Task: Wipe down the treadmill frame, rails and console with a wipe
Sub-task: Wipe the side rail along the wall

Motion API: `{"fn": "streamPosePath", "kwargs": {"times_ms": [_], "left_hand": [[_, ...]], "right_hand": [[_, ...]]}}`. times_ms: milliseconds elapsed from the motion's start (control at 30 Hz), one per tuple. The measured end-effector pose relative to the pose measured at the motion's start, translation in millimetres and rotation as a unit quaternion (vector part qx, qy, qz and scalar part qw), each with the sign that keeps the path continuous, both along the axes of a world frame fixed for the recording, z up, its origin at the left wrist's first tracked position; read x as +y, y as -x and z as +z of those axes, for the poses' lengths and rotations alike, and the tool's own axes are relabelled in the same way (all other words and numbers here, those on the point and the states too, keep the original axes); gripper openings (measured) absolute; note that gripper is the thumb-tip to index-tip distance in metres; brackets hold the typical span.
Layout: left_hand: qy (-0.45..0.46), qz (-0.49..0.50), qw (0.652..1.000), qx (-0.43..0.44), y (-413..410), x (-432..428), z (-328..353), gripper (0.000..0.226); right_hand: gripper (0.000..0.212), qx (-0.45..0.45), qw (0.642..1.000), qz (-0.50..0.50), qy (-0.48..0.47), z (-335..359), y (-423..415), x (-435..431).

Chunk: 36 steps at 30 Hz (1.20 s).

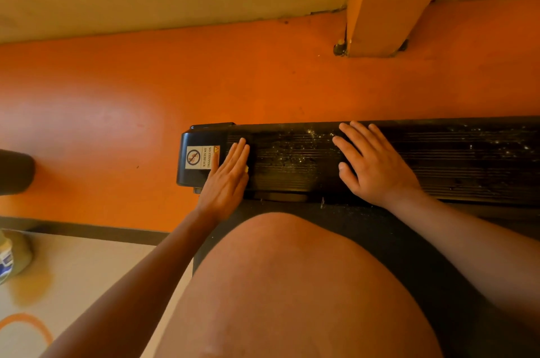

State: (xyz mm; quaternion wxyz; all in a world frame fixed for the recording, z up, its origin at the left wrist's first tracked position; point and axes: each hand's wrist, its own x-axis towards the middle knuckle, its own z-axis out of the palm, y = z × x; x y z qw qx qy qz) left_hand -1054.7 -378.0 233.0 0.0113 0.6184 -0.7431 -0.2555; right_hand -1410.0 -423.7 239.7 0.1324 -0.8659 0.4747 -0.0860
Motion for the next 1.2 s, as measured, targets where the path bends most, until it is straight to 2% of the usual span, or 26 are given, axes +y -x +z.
{"fn": "streamPosePath", "kwargs": {"times_ms": [133, 300, 500, 800, 1000, 1200], "left_hand": [[0.022, 0.069, 0.997, 0.038, 14, -4, 8, 0.066], [0.029, 0.145, 0.989, 0.008, 36, 23, 4, 0.061], [0.015, 0.130, 0.991, -0.027, 41, 28, -5, 0.068], [0.041, 0.101, 0.992, 0.061, 36, -21, 8, 0.054], [0.031, 0.217, 0.975, 0.040, 48, -1, 15, 0.059], [0.012, 0.166, 0.986, -0.003, 67, 5, 3, 0.065]], "right_hand": [[0.055, 0.002, 1.000, 0.002, 0.001, -1, 1, 0], [0.055, 0.001, 1.000, 0.002, 0.005, -2, 1, 0], [0.055, 0.011, 1.000, 0.003, 0.006, -3, 1, -1], [0.054, 0.006, 1.000, 0.000, 0.010, -3, 0, 0], [0.054, 0.006, 1.000, 0.001, 0.008, -4, 1, -1], [0.054, 0.007, 1.000, 0.001, 0.011, -3, 1, 0]]}}
